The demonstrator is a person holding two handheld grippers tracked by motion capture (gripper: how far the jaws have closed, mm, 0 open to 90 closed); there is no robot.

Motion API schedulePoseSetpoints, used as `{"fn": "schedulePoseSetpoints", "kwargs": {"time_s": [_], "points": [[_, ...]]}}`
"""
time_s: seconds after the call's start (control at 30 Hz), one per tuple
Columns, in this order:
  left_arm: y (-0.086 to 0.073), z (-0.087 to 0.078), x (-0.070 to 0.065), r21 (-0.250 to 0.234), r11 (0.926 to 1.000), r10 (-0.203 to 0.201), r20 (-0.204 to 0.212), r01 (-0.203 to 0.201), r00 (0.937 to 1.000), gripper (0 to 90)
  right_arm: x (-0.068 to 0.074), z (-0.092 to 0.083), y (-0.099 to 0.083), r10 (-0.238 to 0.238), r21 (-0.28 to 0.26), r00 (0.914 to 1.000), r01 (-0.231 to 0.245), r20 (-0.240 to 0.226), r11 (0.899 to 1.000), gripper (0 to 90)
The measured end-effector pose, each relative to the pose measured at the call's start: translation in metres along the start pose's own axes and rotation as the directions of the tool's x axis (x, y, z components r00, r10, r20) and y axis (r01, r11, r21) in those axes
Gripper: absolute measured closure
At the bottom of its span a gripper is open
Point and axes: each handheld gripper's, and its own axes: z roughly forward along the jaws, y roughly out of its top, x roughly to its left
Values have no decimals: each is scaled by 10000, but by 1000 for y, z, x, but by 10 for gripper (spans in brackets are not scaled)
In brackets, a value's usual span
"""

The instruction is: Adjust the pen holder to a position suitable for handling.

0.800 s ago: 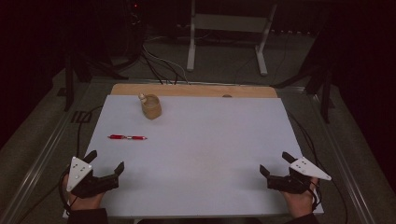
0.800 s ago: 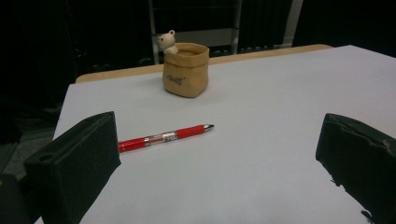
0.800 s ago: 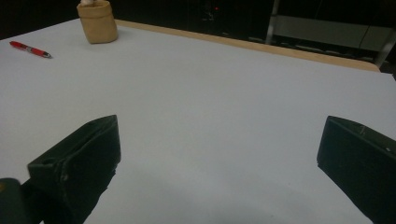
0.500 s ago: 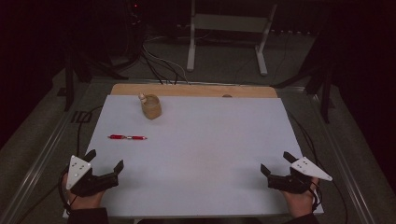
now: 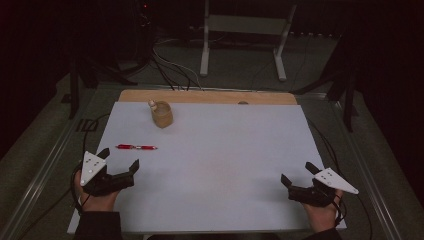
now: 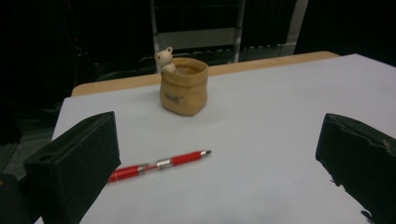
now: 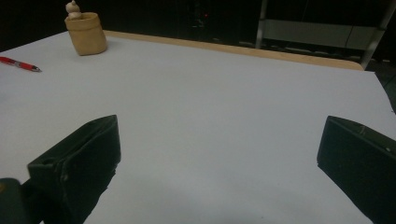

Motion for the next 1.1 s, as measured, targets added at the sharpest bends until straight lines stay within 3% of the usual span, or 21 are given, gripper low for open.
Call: {"fn": "schedulePoseSetpoints", "kwargs": {"time_s": [0.47, 0.73, 1.1], "points": [[25, 32, 7, -142, 9999, -93, 37, 93, 10000, 2, 1, -1, 1, -21, -104, 10000, 21, 22, 9999, 2], [44, 54, 9, 37, 10000, 36, -46, -36, 10000, 2, 2, 0, 1, -12, -94, 10000, 12, 31, 10000, 2], [56, 84, 11, 286, 9996, -30, -163, 35, 9999, 3, 3, 0, 1, -51, -128, 10000, 52, 25, 9999, 2]]}}
